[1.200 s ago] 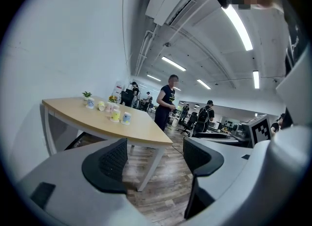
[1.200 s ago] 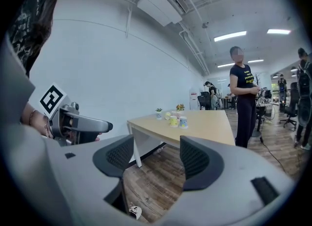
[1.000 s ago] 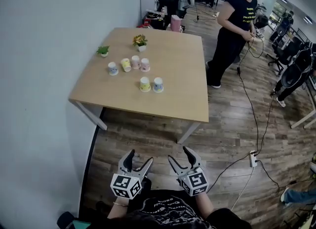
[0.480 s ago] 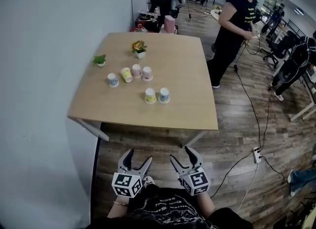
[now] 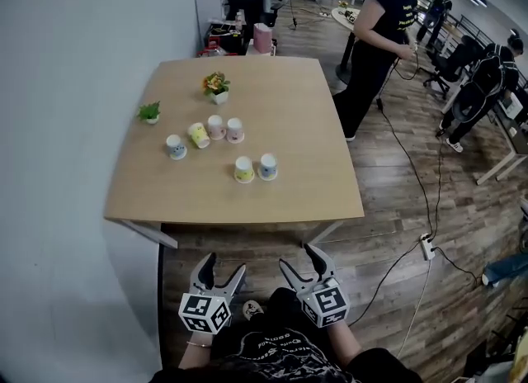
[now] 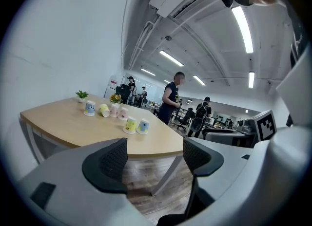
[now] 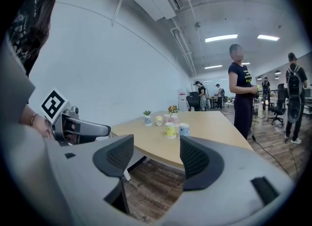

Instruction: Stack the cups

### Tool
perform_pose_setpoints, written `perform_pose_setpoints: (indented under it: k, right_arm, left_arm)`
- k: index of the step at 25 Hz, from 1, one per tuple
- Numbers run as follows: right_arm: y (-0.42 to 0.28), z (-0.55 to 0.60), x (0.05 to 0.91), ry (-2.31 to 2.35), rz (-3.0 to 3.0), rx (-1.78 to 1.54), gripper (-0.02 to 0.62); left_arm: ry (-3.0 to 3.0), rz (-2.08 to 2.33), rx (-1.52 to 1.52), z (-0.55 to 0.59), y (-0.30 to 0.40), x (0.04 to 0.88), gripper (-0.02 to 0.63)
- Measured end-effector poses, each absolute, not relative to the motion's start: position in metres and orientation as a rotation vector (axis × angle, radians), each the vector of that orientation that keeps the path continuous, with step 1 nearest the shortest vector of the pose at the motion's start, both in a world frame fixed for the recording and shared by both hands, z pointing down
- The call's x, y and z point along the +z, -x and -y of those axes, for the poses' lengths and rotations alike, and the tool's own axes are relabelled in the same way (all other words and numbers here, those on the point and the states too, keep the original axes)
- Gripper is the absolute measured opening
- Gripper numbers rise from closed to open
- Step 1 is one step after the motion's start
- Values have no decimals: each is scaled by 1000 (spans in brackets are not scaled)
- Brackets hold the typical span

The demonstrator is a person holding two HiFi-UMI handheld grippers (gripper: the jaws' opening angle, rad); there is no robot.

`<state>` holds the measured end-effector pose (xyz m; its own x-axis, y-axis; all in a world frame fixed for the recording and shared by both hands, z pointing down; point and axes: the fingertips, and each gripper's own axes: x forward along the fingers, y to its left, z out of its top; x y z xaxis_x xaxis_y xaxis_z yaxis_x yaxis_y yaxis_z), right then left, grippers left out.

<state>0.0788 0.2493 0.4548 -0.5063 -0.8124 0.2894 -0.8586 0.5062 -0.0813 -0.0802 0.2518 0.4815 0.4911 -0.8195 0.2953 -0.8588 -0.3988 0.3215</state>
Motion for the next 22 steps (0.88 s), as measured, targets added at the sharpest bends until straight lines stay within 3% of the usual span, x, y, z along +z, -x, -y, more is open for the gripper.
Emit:
perform_pose_setpoints:
  k: [22]
  right_arm:
    - [-63, -51, 488, -1241, 2528, 227, 308]
  left_arm:
    - [-2207, 1509, 135, -91, 94, 503, 367]
